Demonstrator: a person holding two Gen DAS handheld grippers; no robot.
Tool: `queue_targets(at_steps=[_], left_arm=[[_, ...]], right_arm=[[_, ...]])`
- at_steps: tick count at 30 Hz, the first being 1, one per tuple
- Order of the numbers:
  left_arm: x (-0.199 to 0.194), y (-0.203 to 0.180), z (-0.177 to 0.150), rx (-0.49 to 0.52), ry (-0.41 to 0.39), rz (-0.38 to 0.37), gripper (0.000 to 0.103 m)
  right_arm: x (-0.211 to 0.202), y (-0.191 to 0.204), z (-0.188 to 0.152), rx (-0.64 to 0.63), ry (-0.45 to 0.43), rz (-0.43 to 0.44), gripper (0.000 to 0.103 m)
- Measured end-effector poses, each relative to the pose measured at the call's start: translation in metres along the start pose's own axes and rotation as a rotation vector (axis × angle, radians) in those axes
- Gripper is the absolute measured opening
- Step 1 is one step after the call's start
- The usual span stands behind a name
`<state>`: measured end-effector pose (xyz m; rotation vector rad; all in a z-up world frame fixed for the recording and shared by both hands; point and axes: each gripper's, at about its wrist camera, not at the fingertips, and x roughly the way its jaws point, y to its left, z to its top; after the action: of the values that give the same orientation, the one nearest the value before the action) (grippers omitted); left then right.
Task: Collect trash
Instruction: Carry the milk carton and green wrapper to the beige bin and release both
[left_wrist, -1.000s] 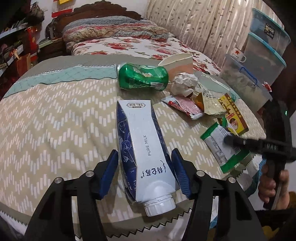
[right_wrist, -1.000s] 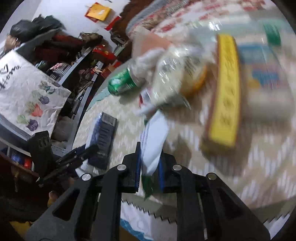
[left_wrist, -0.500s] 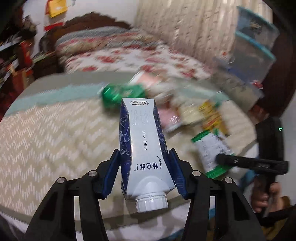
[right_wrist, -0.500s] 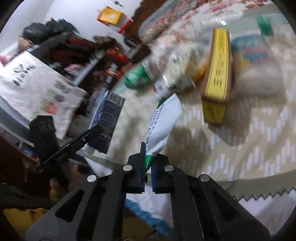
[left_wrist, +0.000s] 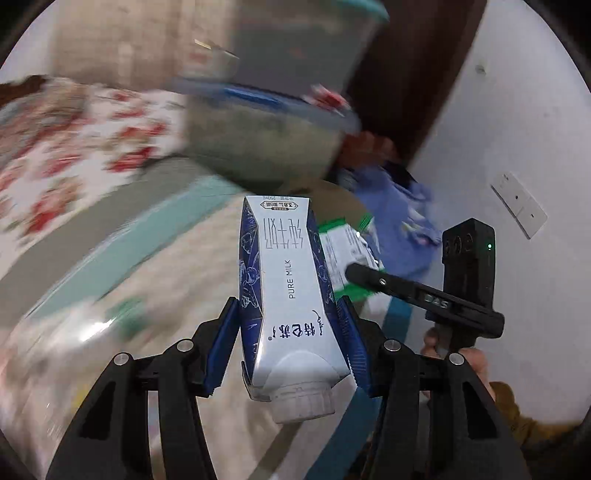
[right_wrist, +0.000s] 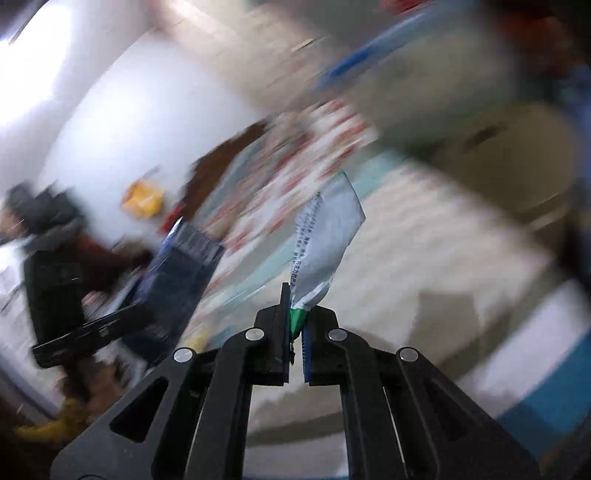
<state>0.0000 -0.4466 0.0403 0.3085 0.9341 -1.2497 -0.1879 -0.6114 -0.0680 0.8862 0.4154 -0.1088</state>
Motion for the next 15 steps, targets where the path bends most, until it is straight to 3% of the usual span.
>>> queue_targets(at_steps=[1,4,6,9,10,12,13,15], left_arm=[[0.034,-0.009,0.022,0.003,0.034,-0.041,0.051],[0.109,-0.024,0.068,-0.007,0.081,-0.068,0.051],[0.164,-0.03,0.094,-0.032,0.113,-0.057,0.051],[0.215,-0.024,0.111,-0.1,0.15,-0.034,0.053],[0.227,-0.022,0.116,-0.12,0.158,-0.019,0.058],[0.245,-0.017,0.123,-0.161,0.161,0.021,0.083],[0.246,-0.016,0.125,-0.178,0.148,0.031,0.083],[0.239,-0.016,0.127,-0.205,0.127,0.014,0.083]], right_arm=[[-0.003,-0.018,0.013,0.02,-0.023,-0.043,0.007],[-0.001,-0.07,0.053,0.083,-0.044,-0.163,0.007],[0.011,-0.094,0.074,0.114,-0.016,-0.215,0.007],[0.029,-0.11,0.088,0.095,0.025,-0.293,0.01],[0.036,-0.117,0.094,0.098,0.037,-0.316,0.01],[0.042,-0.138,0.11,0.142,0.071,-0.307,0.01],[0.043,-0.141,0.109,0.165,0.084,-0.304,0.012],[0.042,-0.148,0.108,0.192,0.083,-0.302,0.04]])
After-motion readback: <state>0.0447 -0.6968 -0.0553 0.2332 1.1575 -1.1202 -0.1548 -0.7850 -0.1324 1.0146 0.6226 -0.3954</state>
